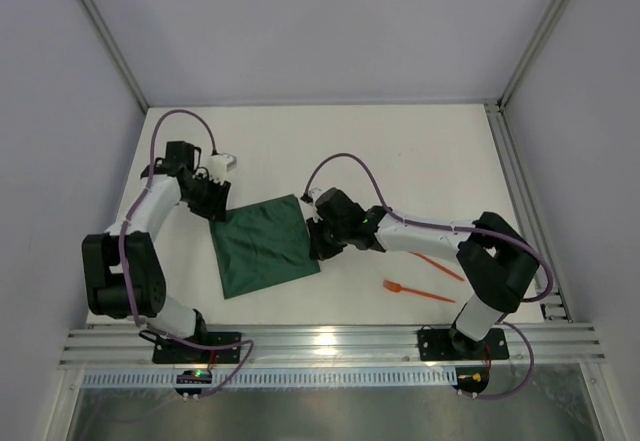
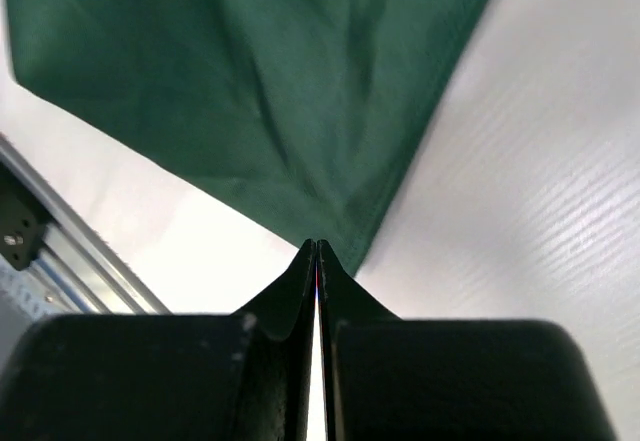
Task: Fold the napkin into a case and place the utensils inside
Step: Smooth out the square-folded napkin at the center of the board.
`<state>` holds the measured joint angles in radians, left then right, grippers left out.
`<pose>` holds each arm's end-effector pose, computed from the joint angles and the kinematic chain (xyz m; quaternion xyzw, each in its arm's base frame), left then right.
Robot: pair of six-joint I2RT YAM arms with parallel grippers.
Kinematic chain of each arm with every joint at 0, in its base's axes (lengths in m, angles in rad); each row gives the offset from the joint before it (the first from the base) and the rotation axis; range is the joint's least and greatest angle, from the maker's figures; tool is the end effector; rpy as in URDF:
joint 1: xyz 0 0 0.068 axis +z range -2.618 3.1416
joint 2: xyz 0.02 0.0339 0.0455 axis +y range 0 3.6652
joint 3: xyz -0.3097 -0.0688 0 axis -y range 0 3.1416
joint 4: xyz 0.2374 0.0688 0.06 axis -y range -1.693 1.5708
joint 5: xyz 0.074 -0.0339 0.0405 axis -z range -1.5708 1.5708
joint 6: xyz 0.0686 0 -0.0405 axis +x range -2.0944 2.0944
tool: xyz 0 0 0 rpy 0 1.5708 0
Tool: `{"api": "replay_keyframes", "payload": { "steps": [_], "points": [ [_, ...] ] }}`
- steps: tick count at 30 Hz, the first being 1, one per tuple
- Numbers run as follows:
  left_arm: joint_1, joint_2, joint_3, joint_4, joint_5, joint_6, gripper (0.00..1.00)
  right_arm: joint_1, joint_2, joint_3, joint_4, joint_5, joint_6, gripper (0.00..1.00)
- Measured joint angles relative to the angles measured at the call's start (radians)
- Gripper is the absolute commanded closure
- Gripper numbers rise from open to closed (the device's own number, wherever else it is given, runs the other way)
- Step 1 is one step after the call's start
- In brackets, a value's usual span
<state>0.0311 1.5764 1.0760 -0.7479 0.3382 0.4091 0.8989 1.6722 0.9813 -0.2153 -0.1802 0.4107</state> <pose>0.3033 -0.0133 0.2304 0.2093 0.9505 -0.1276 0.1907 0.2143 0.2893 0.2052 -0.2560 0.9065 0.2653 0.2059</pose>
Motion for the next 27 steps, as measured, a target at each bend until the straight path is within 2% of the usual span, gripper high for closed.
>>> {"api": "replay_keyframes", "payload": {
  "steps": [6,10,17,22,27],
  "points": [
    [-0.039,-0.184,0.006,-0.131,0.076,0.046,0.69,-0.021,0.013,0.139,-0.003,-0.034,-0.018,0.96],
    [-0.149,-0.240,-0.116,-0.186,0.067,0.076,0.69,-0.090,0.101,0.261,0.045,-0.079,-0.007,0.96],
    [-0.272,-0.251,-0.307,-0.219,-0.031,0.094,0.70,-0.206,0.361,0.481,0.114,-0.144,0.060,0.96],
    [-0.305,-0.220,-0.341,-0.184,-0.090,0.098,0.71,-0.220,0.513,0.573,0.111,-0.153,0.103,0.96],
    [-0.319,-0.167,-0.365,-0.148,-0.139,0.103,0.72,-0.230,0.591,0.608,0.109,-0.178,0.164,0.96]
  ]
}}
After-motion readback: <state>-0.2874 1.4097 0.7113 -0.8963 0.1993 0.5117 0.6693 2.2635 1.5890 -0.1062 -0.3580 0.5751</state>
